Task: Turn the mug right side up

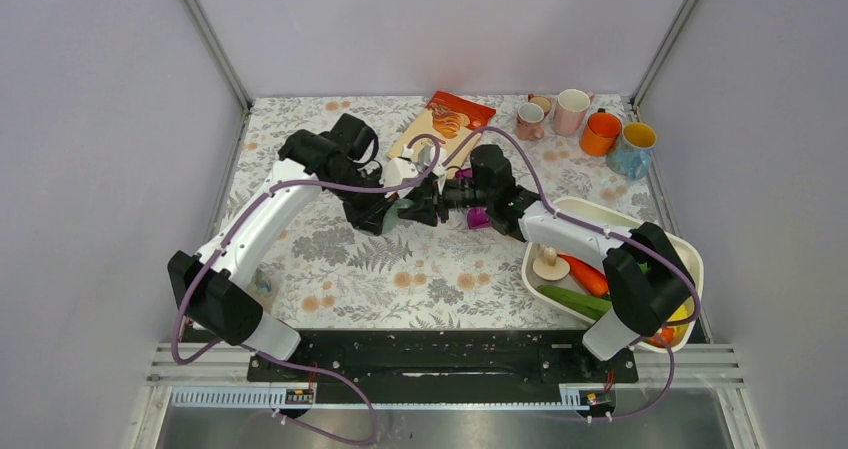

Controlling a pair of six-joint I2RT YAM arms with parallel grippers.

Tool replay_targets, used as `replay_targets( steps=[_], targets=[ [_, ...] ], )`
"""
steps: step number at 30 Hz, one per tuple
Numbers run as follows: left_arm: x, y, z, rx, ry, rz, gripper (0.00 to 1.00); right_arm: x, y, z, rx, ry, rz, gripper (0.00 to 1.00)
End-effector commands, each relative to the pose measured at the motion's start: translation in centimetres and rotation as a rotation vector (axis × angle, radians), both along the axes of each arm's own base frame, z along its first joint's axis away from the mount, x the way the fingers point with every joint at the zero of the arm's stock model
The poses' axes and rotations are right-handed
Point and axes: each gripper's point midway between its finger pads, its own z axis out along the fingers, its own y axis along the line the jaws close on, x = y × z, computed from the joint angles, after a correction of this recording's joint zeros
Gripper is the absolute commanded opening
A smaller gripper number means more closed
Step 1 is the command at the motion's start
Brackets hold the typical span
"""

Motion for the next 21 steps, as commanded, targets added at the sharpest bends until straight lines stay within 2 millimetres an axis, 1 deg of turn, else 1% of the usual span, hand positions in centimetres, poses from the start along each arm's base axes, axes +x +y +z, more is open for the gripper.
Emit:
replay_targets(
  steps=[1,4,6,8,9,11,12,14,15,18,21],
  targets=[
    [0.7,-1.8,3.4,-0.106,-0.113,-0.045,0.0,0.8,0.9,0.9,-0.003,-0.044,-0.022,0.39],
    [0.5,-2.1,3.3,-0.109,-0.108,-0.054,0.0,0.9,1.0,0.9,-0.008,-0.039,-0.027,0.29],
    [0.5,-2.0,3.2,-0.103,-0.105,-0.053,0.0,1.1,1.0,1.0,-0.014,-0.035,-0.04,0.19],
    [0.6,-1.9,2.9,-0.089,-0.108,-0.051,0.0,1.4,0.8,0.8,-0.026,-0.029,-0.073,0.02],
    [0.7,-1.8,2.6,-0.08,-0.109,-0.049,0.0,1.7,0.6,0.7,-0.03,-0.026,-0.095,0.0],
    [1.1,-1.5,2.1,-0.066,-0.115,-0.039,0.01,2.3,-0.1,0.0,-0.048,-0.016,-0.154,0.0],
    [1.3,-1.4,1.7,-0.063,-0.115,-0.035,0.07,2.6,-0.4,-0.5,-0.06,-0.009,-0.191,0.0],
    [1.8,-1.2,0.5,-0.057,-0.103,-0.017,0.22,3.5,-1.1,-1.8,-0.078,0.02,-0.271,0.0],
    [2.2,-1.0,-0.1,-0.055,-0.094,-0.007,0.26,3.7,-1.4,-2.5,-0.083,0.042,-0.302,0.0],
    [3.1,-0.5,-1.6,-0.067,-0.052,0.025,0.33,3.5,-1.7,-3.9,-0.063,0.096,-0.339,0.0],
    [3.7,-0.3,-2.8,-0.09,-0.012,0.048,0.34,3.4,-1.7,-4.8,-0.044,0.144,-0.356,0.0]
  ],
)
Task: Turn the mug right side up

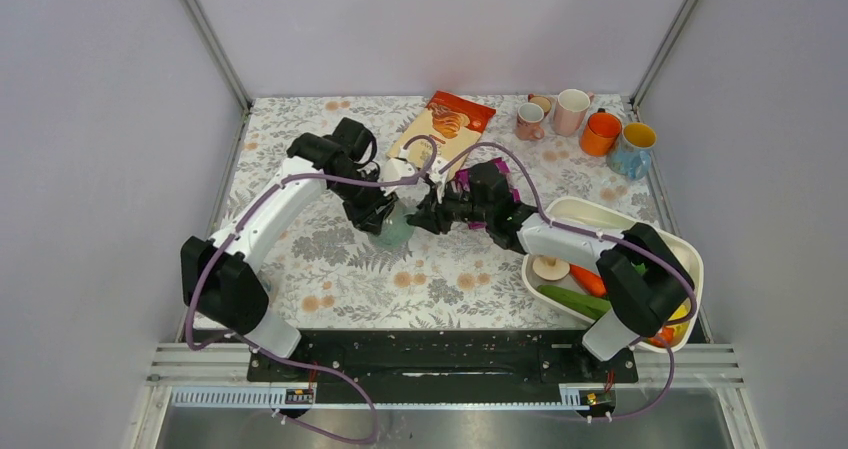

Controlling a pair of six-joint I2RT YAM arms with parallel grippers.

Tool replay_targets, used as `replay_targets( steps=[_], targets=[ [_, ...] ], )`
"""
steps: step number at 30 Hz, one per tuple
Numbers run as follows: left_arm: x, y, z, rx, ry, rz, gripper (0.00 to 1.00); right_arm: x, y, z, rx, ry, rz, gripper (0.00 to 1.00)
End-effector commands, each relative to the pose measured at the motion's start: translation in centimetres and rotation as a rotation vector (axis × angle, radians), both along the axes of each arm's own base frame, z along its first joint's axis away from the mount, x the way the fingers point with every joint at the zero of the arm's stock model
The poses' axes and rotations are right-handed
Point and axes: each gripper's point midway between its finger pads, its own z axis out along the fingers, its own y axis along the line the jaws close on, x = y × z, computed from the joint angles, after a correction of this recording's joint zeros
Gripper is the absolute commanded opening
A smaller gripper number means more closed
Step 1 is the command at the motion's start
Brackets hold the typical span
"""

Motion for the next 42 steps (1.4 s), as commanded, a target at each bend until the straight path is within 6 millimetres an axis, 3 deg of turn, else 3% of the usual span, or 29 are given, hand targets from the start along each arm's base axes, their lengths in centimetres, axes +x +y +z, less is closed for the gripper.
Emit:
replay_targets(
  steps=[1,5,8,13,15,23,27,32,34,39,41,42],
  targets=[
    [1.6,-1.1,-0.1,-0.119,-0.006,-0.001,0.34,2.1,-0.6,-0.8,0.037,0.048,-0.157,0.0],
    [1.6,-1.0,-0.9,-0.147,0.037,0.008,0.42,2.1,-0.6,-1.3,0.036,0.064,-0.164,0.0],
    [2.0,-0.8,0.1,-0.21,0.054,0.037,0.49,2.2,-0.6,-1.0,0.039,0.05,-0.163,0.0],
    [6.0,1.4,0.4,-0.253,0.001,0.264,0.57,1.9,-0.9,-1.4,0.026,0.041,-0.16,0.0],
    [7.5,1.8,-0.8,-0.246,-0.023,0.357,0.62,1.5,-1.3,-2.1,0.012,0.048,-0.152,0.0],
    [9.5,0.4,-6.8,-0.246,0.044,0.497,0.71,-1.1,-3.3,-6.5,-0.015,0.095,-0.169,0.0],
    [9.7,-0.8,-8.2,-0.249,0.078,0.499,0.71,-2.5,-3.6,-8.4,-0.039,0.11,-0.161,0.0],
    [8.4,-2.0,-10.0,-0.209,0.11,0.455,0.71,-3.3,-4.4,-10.4,-0.076,0.131,-0.184,0.0],
    [7.6,-2.1,-11.0,-0.184,0.134,0.44,0.66,-3.4,-4.9,-11.0,-0.086,0.134,-0.205,0.0],
    [6.5,-2.0,-12.0,-0.165,0.168,0.421,0.34,-3.1,-5.6,-11.7,-0.111,0.131,-0.243,0.01],
    [6.2,-2.3,-11.8,-0.176,0.172,0.411,0.09,-2.9,-5.6,-11.9,-0.116,0.131,-0.247,0.05],
    [6.1,-2.5,-11.6,-0.182,0.173,0.405,0.01,-2.8,-5.6,-12.0,-0.119,0.13,-0.253,0.07]
  ],
)
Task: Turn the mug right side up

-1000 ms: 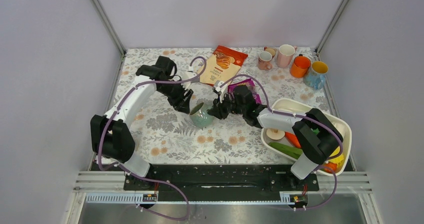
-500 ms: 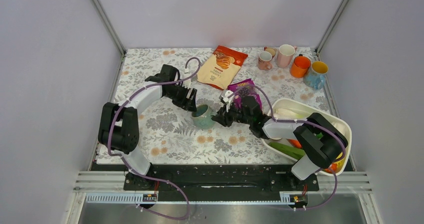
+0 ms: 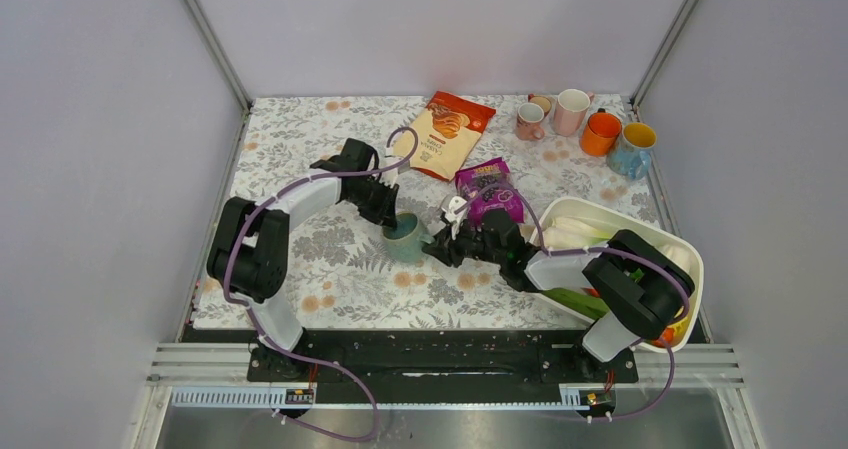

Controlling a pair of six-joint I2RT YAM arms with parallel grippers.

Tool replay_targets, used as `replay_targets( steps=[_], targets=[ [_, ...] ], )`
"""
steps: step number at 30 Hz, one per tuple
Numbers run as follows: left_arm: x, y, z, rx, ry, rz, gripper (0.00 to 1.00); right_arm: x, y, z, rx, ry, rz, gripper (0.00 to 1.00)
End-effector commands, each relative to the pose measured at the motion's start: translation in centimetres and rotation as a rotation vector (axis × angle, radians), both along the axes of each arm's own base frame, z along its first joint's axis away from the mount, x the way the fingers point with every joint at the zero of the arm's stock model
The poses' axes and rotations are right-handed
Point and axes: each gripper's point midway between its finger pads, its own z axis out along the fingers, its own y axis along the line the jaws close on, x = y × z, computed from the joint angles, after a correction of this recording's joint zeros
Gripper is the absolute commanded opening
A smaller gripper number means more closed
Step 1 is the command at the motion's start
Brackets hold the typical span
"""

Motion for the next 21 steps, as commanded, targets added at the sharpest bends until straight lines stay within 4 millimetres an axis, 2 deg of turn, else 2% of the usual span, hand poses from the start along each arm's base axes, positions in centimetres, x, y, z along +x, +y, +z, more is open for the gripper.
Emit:
replay_targets(
  steps=[1,3,5,7,9,12,13,14,15,18,21],
  targets=[
    [-0.7,-0.3,0.0,-0.016,-0.012,-0.051,0.0,0.5,-1.3,-2.2,-0.068,0.046,-0.079,0.11],
    [-0.7,-0.7,0.5,-0.019,-0.029,-0.057,0.0,0.7,-1.5,-2.2,-0.076,0.044,-0.089,0.22],
    [-0.3,-0.7,1.0,-0.003,-0.071,-0.053,0.0,0.5,-1.5,-2.3,-0.105,0.062,-0.074,0.4],
    [0.0,-0.7,1.7,0.013,-0.124,-0.051,0.0,0.3,-1.6,-2.2,-0.143,0.093,-0.061,0.53],
    [0.3,-0.8,2.6,0.017,-0.169,-0.049,0.0,0.2,-1.7,-1.7,-0.171,0.117,-0.065,0.61],
    [0.4,-1.0,4.0,0.027,-0.233,-0.052,0.0,0.2,-1.9,-0.3,-0.159,0.115,-0.08,0.71],
    [0.5,-1.0,4.3,0.035,-0.252,-0.052,0.0,0.2,-2.0,0.3,-0.152,0.109,-0.081,0.82],
    [0.5,-1.0,4.6,0.043,-0.272,-0.054,0.0,0.2,-2.0,1.0,-0.144,0.102,-0.085,0.86],
    [0.6,-1.0,4.9,0.054,-0.294,-0.055,0.0,0.1,-2.2,1.5,-0.144,0.101,-0.089,0.97],
    [1.0,-0.9,5.6,0.084,-0.349,-0.054,0.0,0.2,-2.7,3.1,-0.161,0.112,-0.119,0.99],
    [1.4,-0.9,6.9,0.123,-0.435,-0.052,0.0,-0.1,-2.6,5.7,-0.141,0.125,-0.118,0.99]
  ],
)
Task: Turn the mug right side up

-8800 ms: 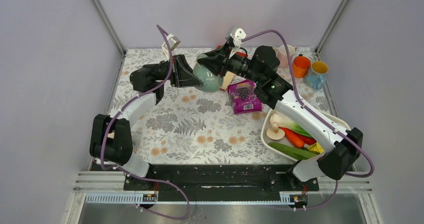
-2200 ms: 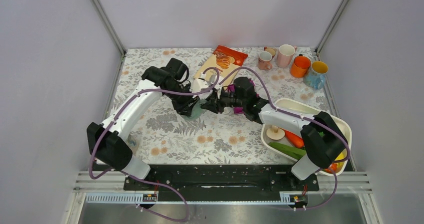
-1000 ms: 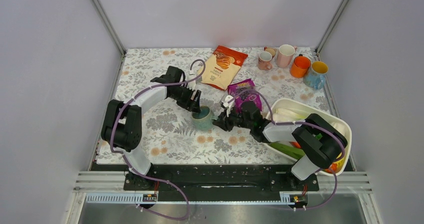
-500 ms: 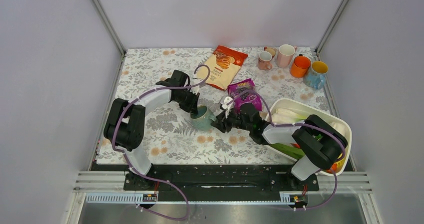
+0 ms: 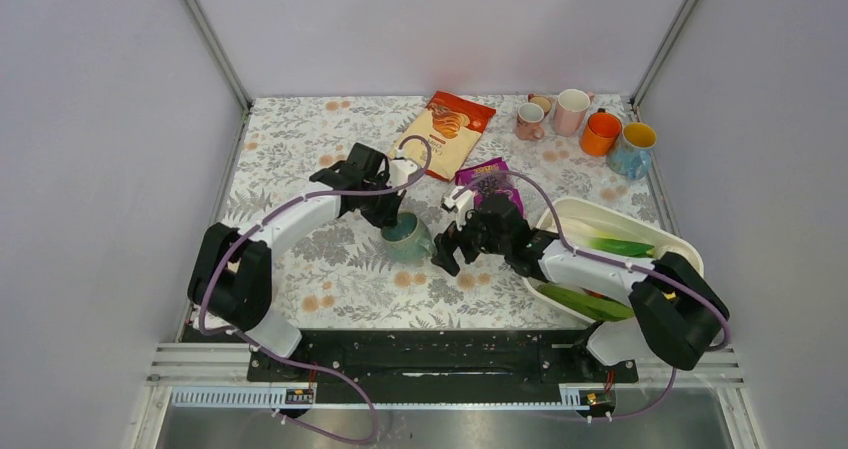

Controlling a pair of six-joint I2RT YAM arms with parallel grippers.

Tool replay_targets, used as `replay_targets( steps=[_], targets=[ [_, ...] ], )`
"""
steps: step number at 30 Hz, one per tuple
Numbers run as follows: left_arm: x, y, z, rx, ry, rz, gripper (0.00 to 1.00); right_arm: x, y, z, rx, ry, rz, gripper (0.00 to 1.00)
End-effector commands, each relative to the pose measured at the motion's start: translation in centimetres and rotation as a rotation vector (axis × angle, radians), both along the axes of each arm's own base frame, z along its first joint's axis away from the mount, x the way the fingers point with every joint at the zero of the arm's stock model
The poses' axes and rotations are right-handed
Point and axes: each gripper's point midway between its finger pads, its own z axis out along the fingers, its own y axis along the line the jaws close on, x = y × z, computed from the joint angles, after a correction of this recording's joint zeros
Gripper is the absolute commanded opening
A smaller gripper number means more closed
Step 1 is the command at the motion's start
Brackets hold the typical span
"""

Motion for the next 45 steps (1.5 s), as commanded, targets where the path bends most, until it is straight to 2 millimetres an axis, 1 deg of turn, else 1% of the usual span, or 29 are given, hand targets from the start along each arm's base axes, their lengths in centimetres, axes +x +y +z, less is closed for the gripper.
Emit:
replay_targets(
  steps=[1,4,8,10,12,13,15,16,21,25,28,29,32,36,38,39,41,43,45],
  targets=[
    [2.3,-0.7,4.9,-0.012,-0.237,0.005,0.0,0.4,0.3,5.5,0.05,-0.017,-0.019,1.0],
    [2.7,-0.8,5.9,0.022,-0.309,0.005,0.0,0.5,0.9,8.2,0.122,-0.028,-0.027,1.0],
    [3.1,-1.1,6.8,0.05,-0.364,0.001,0.0,2.3,1.0,10.8,0.189,-0.041,-0.142,0.99],
    [3.2,-1.3,7.0,0.045,-0.366,0.002,0.0,4.1,0.6,11.7,0.213,-0.043,-0.258,0.97],
    [3.2,-1.5,7.1,0.047,-0.37,0.005,0.0,5.8,0.3,11.9,0.243,-0.016,-0.391,0.92],
    [3.3,-1.6,7.2,0.048,-0.372,0.008,0.0,6.4,0.4,11.8,0.255,0.005,-0.431,0.88],
    [3.3,-2.0,7.2,0.047,-0.371,0.015,0.0,7.6,0.5,11.0,0.256,0.043,-0.525,0.84],
    [3.4,-2.1,7.2,0.046,-0.372,0.019,0.0,7.8,0.8,10.6,0.246,0.039,-0.548,0.83],
    [4.1,-2.3,7.1,0.06,-0.375,0.053,0.0,7.7,2.8,9.9,0.212,0.018,-0.568,0.83],
    [4.2,-2.5,7.0,0.058,-0.369,0.064,0.0,8.1,2.8,8.2,0.179,0.04,-0.609,0.82],
    [4.5,-2.6,7.0,0.064,-0.378,0.071,0.0,8.2,3.1,6.2,0.101,0.039,-0.615,0.8],
    [4.6,-2.7,7.1,0.062,-0.38,0.072,0.0,8.3,3.2,5.0,0.061,0.047,-0.619,0.79],
    [4.8,-2.8,7.4,0.055,-0.389,0.076,0.0,8.2,3.2,3.0,0.001,0.06,-0.621,0.74],
    [5.1,-3.1,7.5,0.043,-0.398,0.078,0.0,8.0,3.3,1.2,-0.036,0.078,-0.612,0.7],
    [4.9,-3.8,7.4,0.012,-0.378,0.066,0.0,7.9,3.5,0.4,-0.05,0.091,-0.603,0.62],
    [4.7,-4.1,7.5,-0.007,-0.371,0.062,0.0,7.9,3.7,0.0,-0.056,0.1,-0.596,0.56],
    [4.4,-4.6,7.9,-0.046,-0.363,0.06,0.0,7.7,4.2,-0.8,-0.064,0.121,-0.58,0.38],
    [4.3,-4.8,8.4,-0.076,-0.374,0.067,0.0,7.6,4.4,-1.6,-0.078,0.133,-0.565,0.28],
    [4.4,-4.8,8.5,-0.09,-0.38,0.075,0.0,7.8,4.4,-2.5,-0.1,0.137,-0.561,0.18]
  ],
)
